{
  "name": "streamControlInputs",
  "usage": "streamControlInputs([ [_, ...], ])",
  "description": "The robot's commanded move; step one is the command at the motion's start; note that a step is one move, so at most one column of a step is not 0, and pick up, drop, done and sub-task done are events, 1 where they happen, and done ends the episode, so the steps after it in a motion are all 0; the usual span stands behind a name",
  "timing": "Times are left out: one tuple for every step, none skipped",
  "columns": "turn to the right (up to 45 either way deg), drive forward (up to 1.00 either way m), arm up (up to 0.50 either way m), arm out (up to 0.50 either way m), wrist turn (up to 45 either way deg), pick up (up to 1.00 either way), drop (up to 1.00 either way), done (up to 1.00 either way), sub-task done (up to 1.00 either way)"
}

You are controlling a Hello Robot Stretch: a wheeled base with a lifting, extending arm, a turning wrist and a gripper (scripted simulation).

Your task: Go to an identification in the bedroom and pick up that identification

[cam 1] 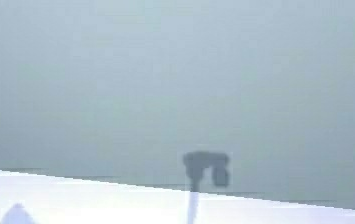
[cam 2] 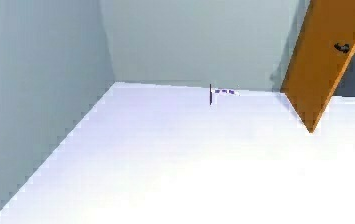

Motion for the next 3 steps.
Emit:
streamControlInputs([
  [-39.0,0.0,0.0,0.0,0.0,0.0,0.0,0.0,0.0],
  [0.0,0.4,0.0,0.0,0.0,0.0,0.0,0.0,0.0],
  [-45.0,0.0,0.0,0.0,0.0,0.0,0.0,0.0,0.0],
])
